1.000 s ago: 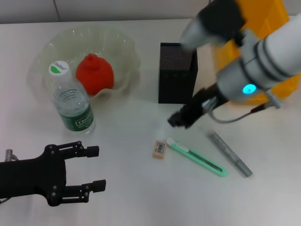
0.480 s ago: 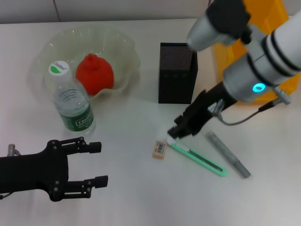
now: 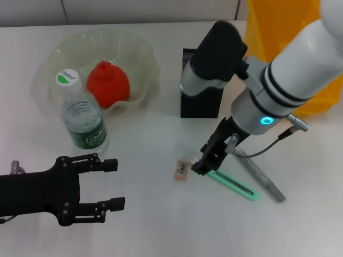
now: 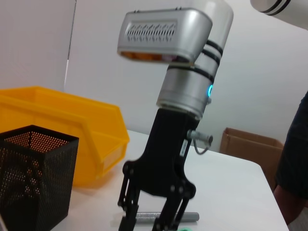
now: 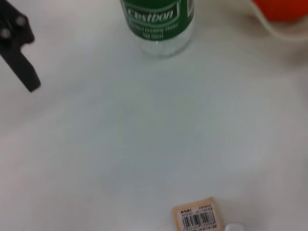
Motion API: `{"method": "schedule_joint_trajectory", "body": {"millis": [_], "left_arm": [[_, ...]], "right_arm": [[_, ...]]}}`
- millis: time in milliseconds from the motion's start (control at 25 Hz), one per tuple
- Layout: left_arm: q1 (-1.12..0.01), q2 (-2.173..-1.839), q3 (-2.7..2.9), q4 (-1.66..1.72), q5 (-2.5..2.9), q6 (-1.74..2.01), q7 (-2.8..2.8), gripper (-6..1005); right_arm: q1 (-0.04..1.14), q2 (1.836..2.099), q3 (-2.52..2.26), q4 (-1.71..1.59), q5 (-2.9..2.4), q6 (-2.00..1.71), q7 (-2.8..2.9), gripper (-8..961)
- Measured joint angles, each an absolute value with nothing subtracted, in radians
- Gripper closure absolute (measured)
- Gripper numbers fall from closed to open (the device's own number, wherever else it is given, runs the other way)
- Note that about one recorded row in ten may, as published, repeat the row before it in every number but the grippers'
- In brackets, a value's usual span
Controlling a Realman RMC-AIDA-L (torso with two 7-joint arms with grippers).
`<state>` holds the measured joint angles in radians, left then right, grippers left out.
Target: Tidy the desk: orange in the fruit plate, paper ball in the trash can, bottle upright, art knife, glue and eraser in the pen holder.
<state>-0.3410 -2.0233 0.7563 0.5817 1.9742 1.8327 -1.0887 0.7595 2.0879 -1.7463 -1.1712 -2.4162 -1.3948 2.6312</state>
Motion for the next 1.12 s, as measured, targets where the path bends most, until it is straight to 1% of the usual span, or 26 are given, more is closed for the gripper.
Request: {"method": "schedule_joint_trajectory", "body": {"millis": [160,560,1040,1120], "left_arm": [[-0.348,-2.023,0.756,0.583,1.974,1.835,-1.092,215],[-0.353,-2.023,0.756,0.583,1.974,1.836,-1.094,215],[-0.354,-2.023,0.756,0.585,1.974,1.839,-1.093,215],[-0.354,-2.023,0.756,0.585,1.974,1.839,-1.092,215]], "right_arm": [[0.782,2.089,-1.793,-1.129,-2.432,-1.363,2.658,506],[0.787,2.089,-1.806,-1.112,-2.44,-1.344,2.667,563],[0.806,2.092,-1.828,-1.079,-2.437,-1.33,2.668,562],[0.807,2.092,-1.831,-1.078,-2.436,-1.327,2.668,633]]}}
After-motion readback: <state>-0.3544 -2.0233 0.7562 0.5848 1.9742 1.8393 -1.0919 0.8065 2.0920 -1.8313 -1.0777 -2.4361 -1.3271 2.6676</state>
